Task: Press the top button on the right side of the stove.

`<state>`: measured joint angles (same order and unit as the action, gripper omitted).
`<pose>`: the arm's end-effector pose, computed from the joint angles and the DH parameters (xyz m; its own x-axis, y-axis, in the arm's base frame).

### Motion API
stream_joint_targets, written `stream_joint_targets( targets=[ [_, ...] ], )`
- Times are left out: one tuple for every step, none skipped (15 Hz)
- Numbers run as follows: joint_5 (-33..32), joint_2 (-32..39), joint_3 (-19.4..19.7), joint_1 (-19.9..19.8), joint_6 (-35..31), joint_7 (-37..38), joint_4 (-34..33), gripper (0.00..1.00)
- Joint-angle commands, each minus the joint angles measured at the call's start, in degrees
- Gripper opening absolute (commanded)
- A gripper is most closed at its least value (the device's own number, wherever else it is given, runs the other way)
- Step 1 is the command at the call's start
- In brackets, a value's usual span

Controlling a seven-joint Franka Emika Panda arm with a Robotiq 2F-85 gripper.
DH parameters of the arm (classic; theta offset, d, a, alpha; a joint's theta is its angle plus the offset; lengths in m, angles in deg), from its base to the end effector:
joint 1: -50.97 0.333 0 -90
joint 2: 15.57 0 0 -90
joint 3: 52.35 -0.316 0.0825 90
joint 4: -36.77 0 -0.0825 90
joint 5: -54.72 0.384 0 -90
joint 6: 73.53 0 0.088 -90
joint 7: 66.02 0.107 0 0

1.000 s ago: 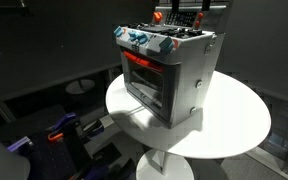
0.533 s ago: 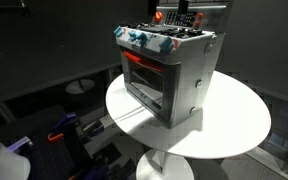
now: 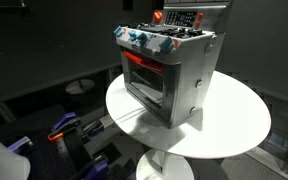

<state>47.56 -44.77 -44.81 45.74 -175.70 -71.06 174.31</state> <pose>0.3727 -0.0992 0.4889 0.9898 -0.0836 -0.1151 -0.0789 -0.9959 0.0445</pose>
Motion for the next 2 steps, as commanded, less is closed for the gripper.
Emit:
stream_joint_targets(
  targets=[
    [0.14,-0.66,-0.17,-0.36,0.2,-0.26,0.4,1.0],
    [0.15,-1.19,-0.1,-0.37,0.23,-0.35,0.79,1.0]
  ],
)
